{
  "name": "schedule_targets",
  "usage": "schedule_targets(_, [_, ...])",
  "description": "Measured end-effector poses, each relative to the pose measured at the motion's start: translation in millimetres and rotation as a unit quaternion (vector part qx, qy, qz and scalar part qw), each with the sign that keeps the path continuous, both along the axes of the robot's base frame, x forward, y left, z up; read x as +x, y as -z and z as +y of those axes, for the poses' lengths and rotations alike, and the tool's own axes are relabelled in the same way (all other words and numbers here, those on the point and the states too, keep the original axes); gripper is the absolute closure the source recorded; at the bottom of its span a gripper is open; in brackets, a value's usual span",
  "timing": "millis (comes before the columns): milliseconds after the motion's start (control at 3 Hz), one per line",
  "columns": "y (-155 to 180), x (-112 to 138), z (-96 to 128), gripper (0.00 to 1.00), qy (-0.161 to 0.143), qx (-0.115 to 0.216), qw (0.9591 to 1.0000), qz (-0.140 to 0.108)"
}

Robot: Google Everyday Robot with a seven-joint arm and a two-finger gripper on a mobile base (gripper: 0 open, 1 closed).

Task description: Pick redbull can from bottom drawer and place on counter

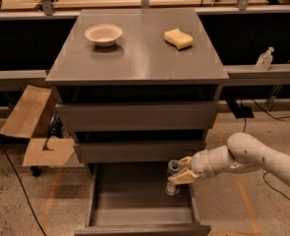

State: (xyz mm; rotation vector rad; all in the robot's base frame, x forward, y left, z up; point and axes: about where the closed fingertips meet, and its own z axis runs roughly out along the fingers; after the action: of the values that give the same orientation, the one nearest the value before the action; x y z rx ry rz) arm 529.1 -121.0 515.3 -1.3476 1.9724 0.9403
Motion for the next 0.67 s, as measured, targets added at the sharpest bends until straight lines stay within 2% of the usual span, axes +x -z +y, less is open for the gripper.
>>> schedule_targets(333, [-40,-12,-16,1.0,0.002,0.007,0.9994,-0.033])
schedule_targets(667, [-103,-32,-34,1.0,0.004,-0.01,0.9972,-0.074])
